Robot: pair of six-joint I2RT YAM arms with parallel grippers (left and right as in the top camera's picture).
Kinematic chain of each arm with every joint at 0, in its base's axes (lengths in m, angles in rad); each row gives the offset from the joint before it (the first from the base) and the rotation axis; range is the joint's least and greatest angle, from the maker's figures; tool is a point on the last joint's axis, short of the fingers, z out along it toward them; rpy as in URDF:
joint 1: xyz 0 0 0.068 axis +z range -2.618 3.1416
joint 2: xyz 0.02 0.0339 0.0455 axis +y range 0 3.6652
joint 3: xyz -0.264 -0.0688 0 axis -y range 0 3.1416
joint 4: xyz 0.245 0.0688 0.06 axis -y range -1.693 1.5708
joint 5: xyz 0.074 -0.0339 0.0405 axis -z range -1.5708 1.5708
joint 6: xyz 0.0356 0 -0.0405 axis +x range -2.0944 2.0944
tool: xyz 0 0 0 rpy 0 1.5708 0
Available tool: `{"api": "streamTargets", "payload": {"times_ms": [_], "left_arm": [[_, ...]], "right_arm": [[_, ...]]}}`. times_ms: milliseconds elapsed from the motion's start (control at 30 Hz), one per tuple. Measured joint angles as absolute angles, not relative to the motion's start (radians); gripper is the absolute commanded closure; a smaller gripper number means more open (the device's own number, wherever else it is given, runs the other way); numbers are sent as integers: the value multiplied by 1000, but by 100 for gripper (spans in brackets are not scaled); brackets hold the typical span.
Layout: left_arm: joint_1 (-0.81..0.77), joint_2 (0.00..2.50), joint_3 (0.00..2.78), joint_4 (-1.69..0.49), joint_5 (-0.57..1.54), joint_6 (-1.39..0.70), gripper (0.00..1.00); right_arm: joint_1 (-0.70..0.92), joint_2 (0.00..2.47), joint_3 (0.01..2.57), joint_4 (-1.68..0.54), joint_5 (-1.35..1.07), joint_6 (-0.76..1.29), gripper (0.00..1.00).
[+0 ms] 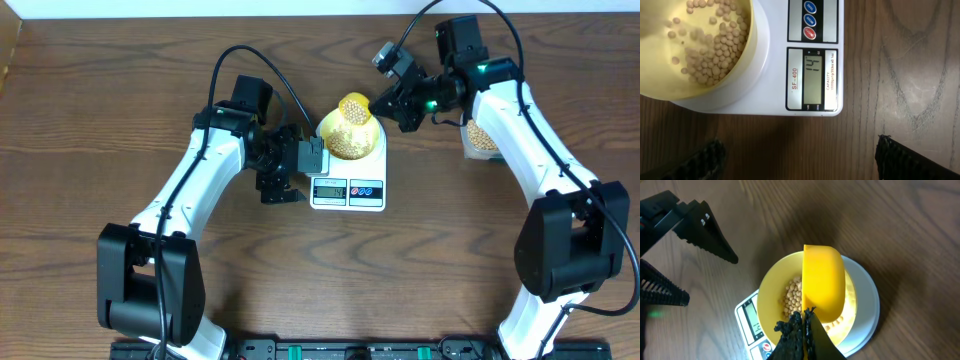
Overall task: Scoop item into bowl and weigh 50g on scale
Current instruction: 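Hold the scoop over the bowl and shake out remaining chickpeas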
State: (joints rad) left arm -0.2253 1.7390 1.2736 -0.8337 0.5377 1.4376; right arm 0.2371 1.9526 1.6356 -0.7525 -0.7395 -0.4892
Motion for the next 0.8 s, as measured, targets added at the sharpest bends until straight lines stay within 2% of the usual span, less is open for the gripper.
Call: {"api": "streamTargets", "payload": {"times_ms": [800], "left_arm": [[-225, 1739, 1274, -834, 538, 1438, 2]], "right_arm": [[243, 1953, 1636, -776, -724, -590, 99]]}}
